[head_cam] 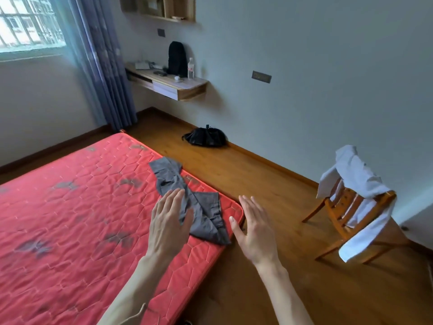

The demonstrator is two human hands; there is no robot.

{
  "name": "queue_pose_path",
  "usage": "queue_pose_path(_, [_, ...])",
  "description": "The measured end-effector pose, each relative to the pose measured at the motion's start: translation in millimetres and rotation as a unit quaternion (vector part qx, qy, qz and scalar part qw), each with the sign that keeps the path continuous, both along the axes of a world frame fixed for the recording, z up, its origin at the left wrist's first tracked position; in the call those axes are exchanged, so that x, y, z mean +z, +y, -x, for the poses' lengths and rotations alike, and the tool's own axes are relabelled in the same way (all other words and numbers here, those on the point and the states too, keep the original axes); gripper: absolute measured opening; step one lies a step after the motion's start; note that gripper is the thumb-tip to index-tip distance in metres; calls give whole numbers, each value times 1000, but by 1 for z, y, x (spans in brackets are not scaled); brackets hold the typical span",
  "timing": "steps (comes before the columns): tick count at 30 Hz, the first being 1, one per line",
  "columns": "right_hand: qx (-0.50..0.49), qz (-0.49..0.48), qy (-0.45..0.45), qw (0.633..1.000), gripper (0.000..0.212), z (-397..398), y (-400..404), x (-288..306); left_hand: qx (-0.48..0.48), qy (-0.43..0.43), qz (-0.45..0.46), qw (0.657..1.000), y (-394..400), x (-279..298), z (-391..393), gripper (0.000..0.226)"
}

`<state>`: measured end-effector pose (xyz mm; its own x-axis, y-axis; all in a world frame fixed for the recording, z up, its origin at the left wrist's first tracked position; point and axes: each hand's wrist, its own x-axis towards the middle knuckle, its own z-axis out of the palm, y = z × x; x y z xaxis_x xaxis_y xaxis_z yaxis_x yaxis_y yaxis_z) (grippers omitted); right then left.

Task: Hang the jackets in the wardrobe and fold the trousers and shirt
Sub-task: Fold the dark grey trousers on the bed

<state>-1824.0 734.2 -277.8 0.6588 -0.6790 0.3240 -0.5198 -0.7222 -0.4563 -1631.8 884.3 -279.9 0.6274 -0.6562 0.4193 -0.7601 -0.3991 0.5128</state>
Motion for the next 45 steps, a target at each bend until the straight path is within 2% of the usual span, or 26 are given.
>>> queue_pose_path(7, [8,0,9,1000,60,-72,-69,-21,-23,-1,-10,1000,-65,-29,-58,59])
queue_pose_path(14, [34,-24,48,998,58,-110,-117,-49,-29,27,-50,998,-115,-63,-84,51])
queue_pose_path(22, [76,-57,97,991,56,-155,-188,-82,-5,54,-90,994,-175,-112,-103,50])
queue_pose_path(28, [133,-72,143,978,57,-190,-272,-115,48,90,-134,986,-245,-153,-113,49])
queue_pose_path(37, [249,-87,214,941,62,-242,-392,-189,109,173,-183,962,-350,-227,-110,48])
queue_pose_path(45, [332,-79,271,900,68,-278,-435,-309,129,234,-190,945,-386,-345,-91,39])
